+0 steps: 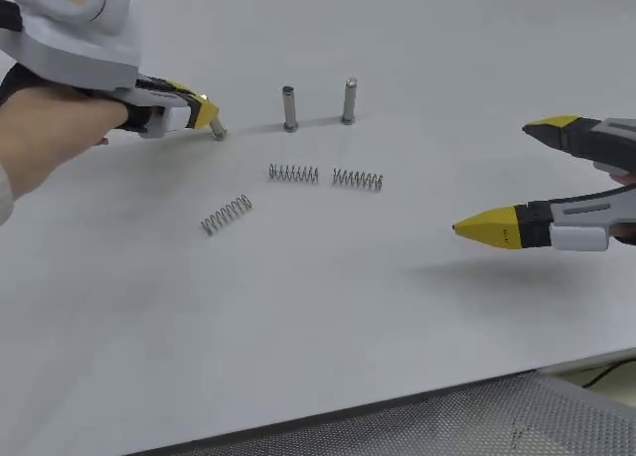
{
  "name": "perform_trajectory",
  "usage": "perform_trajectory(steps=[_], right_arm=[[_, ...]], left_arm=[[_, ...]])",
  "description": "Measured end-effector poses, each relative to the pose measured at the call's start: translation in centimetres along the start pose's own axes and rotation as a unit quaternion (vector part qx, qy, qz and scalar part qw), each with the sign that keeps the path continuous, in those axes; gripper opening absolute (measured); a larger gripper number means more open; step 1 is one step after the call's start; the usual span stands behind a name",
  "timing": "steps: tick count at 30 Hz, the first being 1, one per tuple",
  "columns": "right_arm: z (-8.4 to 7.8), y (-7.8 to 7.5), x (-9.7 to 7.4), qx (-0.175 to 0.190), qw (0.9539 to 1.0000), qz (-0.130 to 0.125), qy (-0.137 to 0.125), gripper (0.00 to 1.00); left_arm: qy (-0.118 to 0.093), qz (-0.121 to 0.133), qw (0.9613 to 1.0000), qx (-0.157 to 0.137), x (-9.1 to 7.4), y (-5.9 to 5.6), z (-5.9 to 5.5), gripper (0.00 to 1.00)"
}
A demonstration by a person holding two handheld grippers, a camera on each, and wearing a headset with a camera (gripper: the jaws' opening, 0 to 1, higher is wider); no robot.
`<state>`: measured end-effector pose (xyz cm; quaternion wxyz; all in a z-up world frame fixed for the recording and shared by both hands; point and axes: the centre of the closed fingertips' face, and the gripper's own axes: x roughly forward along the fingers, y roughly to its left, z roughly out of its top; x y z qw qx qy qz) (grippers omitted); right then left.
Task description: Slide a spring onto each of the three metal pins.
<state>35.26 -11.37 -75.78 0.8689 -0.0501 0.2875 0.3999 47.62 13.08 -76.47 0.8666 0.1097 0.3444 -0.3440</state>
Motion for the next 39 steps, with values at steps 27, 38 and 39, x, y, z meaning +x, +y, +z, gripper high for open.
perform_trajectory(steps=[27, 38, 39], right_arm=[[-0.1, 0.0, -0.1, 0.002, 1.0000, -0.004, 0.000, 0.96], [0.0, 0.2, 0.0, 0.001, 1.0000, -0.002, -0.001, 0.96], [0.0, 0.2, 0.0, 0.001, 1.0000, -0.002, -0.001, 0.96]], left_arm=[[-0.009, -0.007, 0.9999, 0.004, 0.4, -1.3, 0.1, 0.00], [-0.007, -0.011, 0.9999, 0.010, 0.1, -2.0, 0.0, 0.00], [-0.006, -0.012, 0.9998, 0.012, 0.3, -1.9, 0.0, 0.00]])
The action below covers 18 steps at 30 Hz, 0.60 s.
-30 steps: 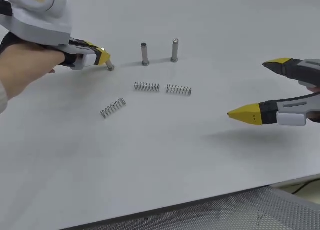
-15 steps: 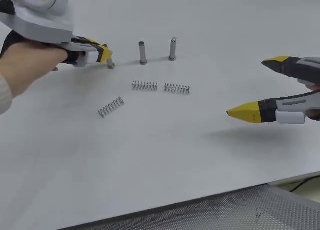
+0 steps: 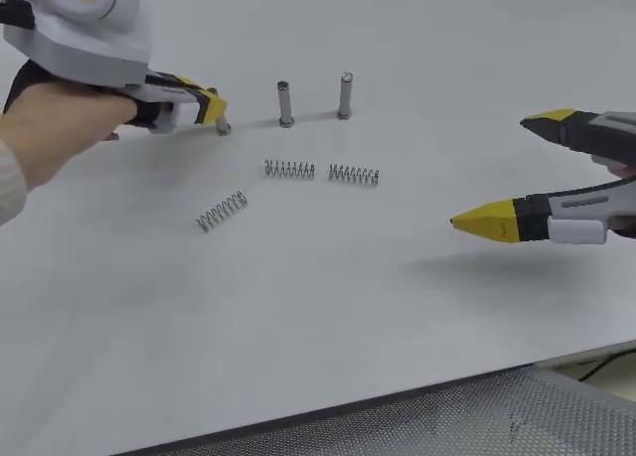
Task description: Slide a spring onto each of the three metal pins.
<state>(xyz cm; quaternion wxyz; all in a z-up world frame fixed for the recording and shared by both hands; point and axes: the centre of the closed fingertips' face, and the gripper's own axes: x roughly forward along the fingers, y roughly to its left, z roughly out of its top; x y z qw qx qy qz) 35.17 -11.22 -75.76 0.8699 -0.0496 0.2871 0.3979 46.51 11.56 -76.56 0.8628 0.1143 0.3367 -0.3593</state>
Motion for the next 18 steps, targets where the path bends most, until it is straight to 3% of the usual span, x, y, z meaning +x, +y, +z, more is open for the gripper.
perform_trajectory(steps=[11, 18], right_arm=[[-0.08, 0.08, -0.21, 0.002, 1.0000, -0.002, 0.002, 0.96], [-0.10, 0.17, -0.11, 0.001, 1.0000, -0.001, 0.003, 0.96]], left_arm=[[0.009, -0.005, 0.9999, 0.009, 0.24, -0.54, -0.43, 0.05], [0.007, -0.003, 0.9999, 0.013, 0.77, 0.45, -0.54, 0.16]])
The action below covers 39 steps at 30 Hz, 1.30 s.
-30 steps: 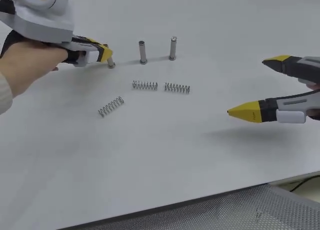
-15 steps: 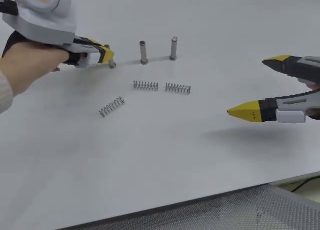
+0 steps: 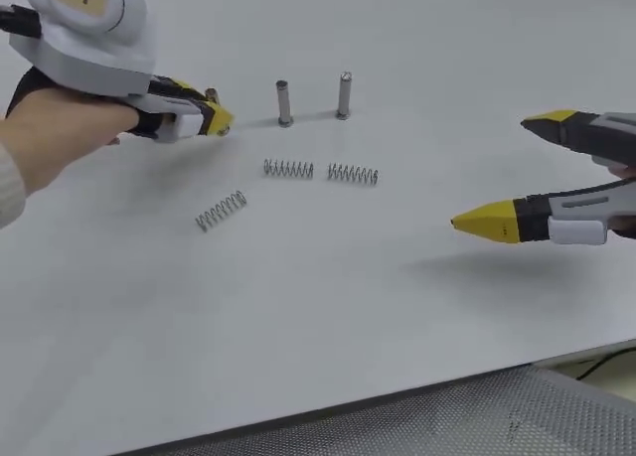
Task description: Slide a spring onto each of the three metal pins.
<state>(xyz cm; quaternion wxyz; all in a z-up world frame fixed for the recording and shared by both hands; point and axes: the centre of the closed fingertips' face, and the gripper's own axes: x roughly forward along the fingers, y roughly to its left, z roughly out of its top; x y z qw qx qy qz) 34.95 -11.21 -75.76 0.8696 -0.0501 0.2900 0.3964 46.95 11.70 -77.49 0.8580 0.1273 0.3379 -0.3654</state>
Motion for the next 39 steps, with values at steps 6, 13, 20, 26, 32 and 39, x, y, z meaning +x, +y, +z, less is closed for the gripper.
perform_trajectory(steps=[6, 13, 20, 26, 32, 39], right_arm=[[0.0, 0.1, 0.1, 0.000, 1.0000, 0.001, 0.000, 0.96], [0.0, 0.0, 0.1, 0.000, 1.0000, 0.001, -0.001, 0.97], [0.2, 0.1, 0.1, 0.000, 1.0000, 0.002, 0.000, 0.97], [0.2, 0.0, 0.1, 0.000, 1.0000, 0.000, 0.000, 0.98], [0.4, -0.2, 0.1, 0.000, 1.0000, -0.003, -0.003, 1.00], [0.6, -0.8, -0.1, -0.005, 0.9999, -0.009, -0.003, 1.00]], left_arm=[[-0.003, 0.003, 1.0000, 0.006, -0.1, 0.3, -0.3, 0.31], [-0.006, -0.001, 0.9999, 0.008, -0.2, 0.4, -0.9, 0.51], [-0.015, -0.017, 0.9997, 0.008, -0.3, 0.2, -1.3, 0.68], [-0.016, -0.027, 0.9995, 0.007, -0.6, 0.2, -2.1, 0.81], [-0.022, -0.044, 0.9988, 0.001, -1.1, -0.2, -2.5, 0.95], [-0.030, -0.049, 0.9983, -0.008, -2.0, -0.2, -3.1, 0.98]])
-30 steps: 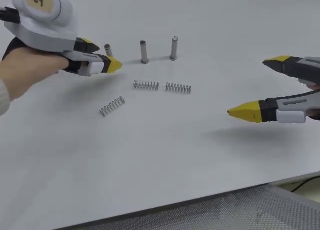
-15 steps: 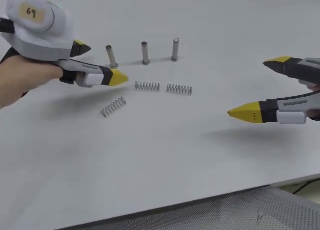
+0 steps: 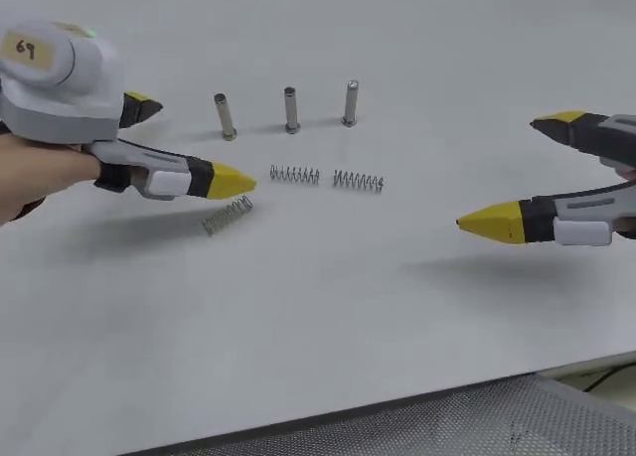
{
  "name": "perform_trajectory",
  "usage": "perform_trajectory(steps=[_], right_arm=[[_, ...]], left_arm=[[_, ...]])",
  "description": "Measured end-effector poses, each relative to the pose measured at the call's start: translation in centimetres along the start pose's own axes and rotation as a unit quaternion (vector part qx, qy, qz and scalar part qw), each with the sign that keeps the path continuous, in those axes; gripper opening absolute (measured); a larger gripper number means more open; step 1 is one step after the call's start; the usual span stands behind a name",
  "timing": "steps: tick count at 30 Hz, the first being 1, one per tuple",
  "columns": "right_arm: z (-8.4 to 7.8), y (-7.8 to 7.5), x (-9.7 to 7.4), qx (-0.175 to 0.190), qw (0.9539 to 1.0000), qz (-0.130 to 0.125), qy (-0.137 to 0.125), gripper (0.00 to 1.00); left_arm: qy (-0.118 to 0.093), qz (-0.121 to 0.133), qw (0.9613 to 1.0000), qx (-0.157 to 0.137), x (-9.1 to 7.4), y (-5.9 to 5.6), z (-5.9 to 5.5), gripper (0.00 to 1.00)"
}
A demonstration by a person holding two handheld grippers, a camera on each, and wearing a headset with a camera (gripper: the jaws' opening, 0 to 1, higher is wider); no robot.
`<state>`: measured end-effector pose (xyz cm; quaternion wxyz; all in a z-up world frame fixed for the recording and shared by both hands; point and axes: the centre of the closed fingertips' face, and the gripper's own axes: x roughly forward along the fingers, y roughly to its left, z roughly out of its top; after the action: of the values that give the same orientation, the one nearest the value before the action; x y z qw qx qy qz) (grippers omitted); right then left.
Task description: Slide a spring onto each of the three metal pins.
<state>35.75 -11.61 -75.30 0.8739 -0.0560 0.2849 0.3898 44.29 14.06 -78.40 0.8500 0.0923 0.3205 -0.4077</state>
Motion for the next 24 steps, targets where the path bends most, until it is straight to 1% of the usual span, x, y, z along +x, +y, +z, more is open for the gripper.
perform_trajectory(steps=[3, 4, 5, 7, 12, 18, 24], right_arm=[[0.1, -0.2, -0.1, 0.001, 1.0000, -0.001, -0.003, 1.00], [0.2, -0.3, -0.1, 0.003, 1.0000, -0.001, -0.003, 1.00], [0.2, -0.4, -0.1, 0.001, 1.0000, -0.002, -0.003, 1.00], [0.2, -0.6, -0.1, 0.000, 1.0000, -0.002, -0.003, 1.00], [0.4, -0.7, -0.1, -0.005, 1.0000, -0.001, -0.003, 1.00], [0.7, -0.9, -0.1, -0.010, 0.9999, 0.000, -0.002, 1.00], [1.1, -1.1, -0.2, -0.016, 0.9999, 0.002, -0.001, 1.00]], left_arm=[[-0.002, -0.001, 1.0000, -0.001, -0.5, -0.1, -0.3, 0.98], [-0.006, -0.004, 1.0000, 0.000, -0.8, -0.2, -0.3, 0.98], [-0.004, -0.003, 1.0000, -0.001, -0.9, -0.2, -0.4, 0.98], [-0.009, -0.005, 0.9999, 0.000, -1.4, -1.2, -0.5, 0.97], [-0.017, -0.010, 0.9998, -0.002, -2.5, -2.0, -0.7, 0.96], [-0.026, -0.015, 0.9995, 0.005, -3.7, -3.2, -1.1, 0.95], [-0.033, -0.011, 0.9994, 0.005, -4.7, -3.9, -2.0, 0.93]])
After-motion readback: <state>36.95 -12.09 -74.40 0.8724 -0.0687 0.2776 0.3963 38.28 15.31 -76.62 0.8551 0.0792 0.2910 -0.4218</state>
